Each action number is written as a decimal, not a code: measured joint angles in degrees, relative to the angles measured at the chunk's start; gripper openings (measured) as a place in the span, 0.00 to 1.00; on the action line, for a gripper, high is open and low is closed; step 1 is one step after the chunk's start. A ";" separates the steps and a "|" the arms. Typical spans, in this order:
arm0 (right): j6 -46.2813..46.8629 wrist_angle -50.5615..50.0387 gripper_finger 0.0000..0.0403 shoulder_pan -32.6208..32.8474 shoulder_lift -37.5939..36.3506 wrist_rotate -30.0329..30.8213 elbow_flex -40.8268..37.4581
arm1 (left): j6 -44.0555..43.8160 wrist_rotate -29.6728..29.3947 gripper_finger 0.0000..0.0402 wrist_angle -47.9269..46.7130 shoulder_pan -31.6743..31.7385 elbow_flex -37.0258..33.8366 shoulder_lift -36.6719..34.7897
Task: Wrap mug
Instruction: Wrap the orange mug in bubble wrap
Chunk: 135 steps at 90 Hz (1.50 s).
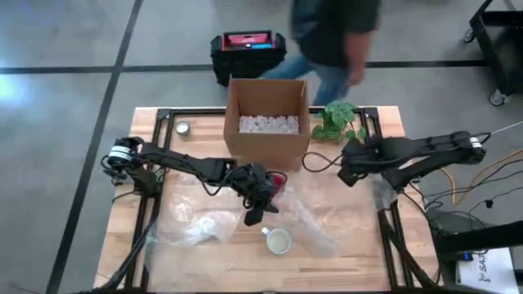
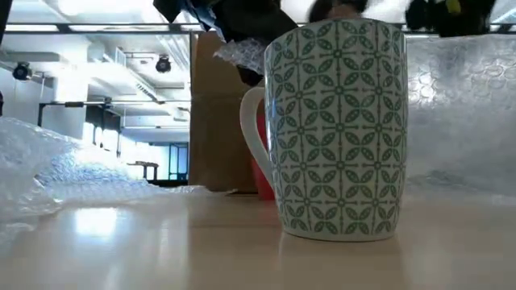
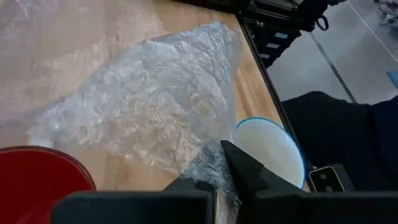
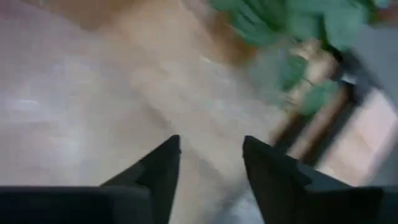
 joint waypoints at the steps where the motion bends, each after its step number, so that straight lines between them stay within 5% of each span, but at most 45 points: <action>1: -0.12 0.52 0.46 0.22 -0.16 -0.55 0.35 | 0.00 0.00 0.00 0.06 0.00 0.00 0.00; 12: -1.11 10.69 0.52 4.28 -2.15 -4.80 -0.14 | 0.00 -0.01 0.00 0.30 0.00 0.00 0.00; 28: -0.88 23.61 0.53 11.61 -0.81 -7.79 -10.69 | -1.47 0.00 0.04 0.86 0.06 0.00 -0.02; 50: 5.82 27.47 0.48 15.40 5.13 -8.15 -20.67 | 0.06 0.01 0.34 -0.30 1.20 0.01 -0.89; 67: -1.28 42.58 0.43 17.62 10.39 -14.85 -25.85 | 0.24 -0.21 0.54 -9.54 2.24 1.88 -6.79; 77: -3.74 41.83 0.40 17.73 13.83 -17.24 -26.46 | -0.05 -1.86 0.59 -12.86 1.76 1.82 -11.51; 104: -4.08 39.20 0.33 17.82 17.73 -22.90 -24.53 | -3.34 -17.79 0.59 -23.83 -0.98 -4.36 -22.93; 116: -4.18 41.00 0.29 17.84 14.57 -20.14 -19.74 | -7.13 -17.90 0.55 -16.49 -1.16 -12.19 -26.96; 125: -4.61 51.66 0.27 17.86 14.16 -13.08 -19.28 | -9.56 -17.89 0.52 -8.18 -1.16 -18.75 -28.75; 135: -5.80 60.26 0.24 18.27 18.45 -13.21 -20.40 | -12.26 -17.65 0.50 -0.73 -1.16 -24.36 -30.02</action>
